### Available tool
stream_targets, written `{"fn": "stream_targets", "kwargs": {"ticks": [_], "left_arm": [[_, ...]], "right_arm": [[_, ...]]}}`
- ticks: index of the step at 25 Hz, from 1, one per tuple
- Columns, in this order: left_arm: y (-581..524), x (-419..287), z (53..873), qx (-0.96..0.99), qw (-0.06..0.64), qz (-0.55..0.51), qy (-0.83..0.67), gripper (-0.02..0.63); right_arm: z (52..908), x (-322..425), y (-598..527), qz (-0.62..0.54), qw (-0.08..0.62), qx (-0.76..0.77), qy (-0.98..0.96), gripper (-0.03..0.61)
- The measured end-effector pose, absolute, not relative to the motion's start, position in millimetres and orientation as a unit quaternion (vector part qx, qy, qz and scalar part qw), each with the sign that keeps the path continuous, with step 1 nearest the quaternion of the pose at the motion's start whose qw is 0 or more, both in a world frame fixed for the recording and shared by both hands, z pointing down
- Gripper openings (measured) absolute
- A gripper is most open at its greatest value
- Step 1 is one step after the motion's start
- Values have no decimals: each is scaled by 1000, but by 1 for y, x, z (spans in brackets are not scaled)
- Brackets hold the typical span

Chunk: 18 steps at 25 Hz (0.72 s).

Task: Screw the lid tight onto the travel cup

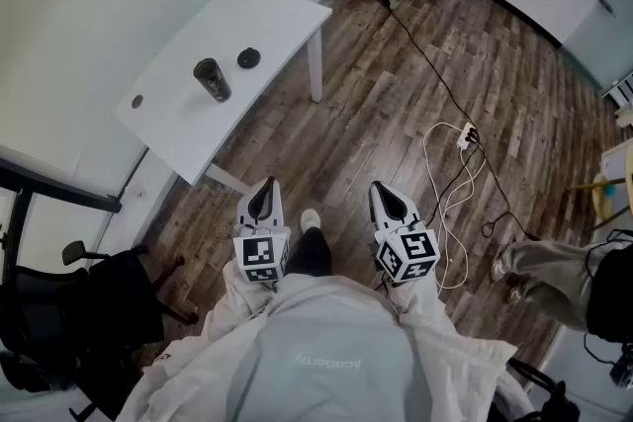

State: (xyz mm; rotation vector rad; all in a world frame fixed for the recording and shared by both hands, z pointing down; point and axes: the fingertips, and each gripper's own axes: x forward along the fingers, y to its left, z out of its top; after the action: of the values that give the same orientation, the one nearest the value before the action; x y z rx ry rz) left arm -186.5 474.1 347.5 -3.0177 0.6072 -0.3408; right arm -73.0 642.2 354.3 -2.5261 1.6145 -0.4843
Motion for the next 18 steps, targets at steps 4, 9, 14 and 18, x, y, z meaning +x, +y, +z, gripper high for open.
{"fn": "stream_targets", "kwargs": {"ticks": [4,9,14,18], "left_arm": [[404,-139,342,-973,23,-112,201,8],[294,-111,342,-967,21,-109,227,8],[204,-101,338,-959,21,-101,265,8],[158,-95,334,-952,13,-98,291,8]], "right_arm": [[348,-25,572,-169,46,-827,535,21],[334,15,451,-162,27,-813,558,21],[324,30,350,-151,16,-791,592,21],[321,41,296,-155,11,-775,613,21]]}}
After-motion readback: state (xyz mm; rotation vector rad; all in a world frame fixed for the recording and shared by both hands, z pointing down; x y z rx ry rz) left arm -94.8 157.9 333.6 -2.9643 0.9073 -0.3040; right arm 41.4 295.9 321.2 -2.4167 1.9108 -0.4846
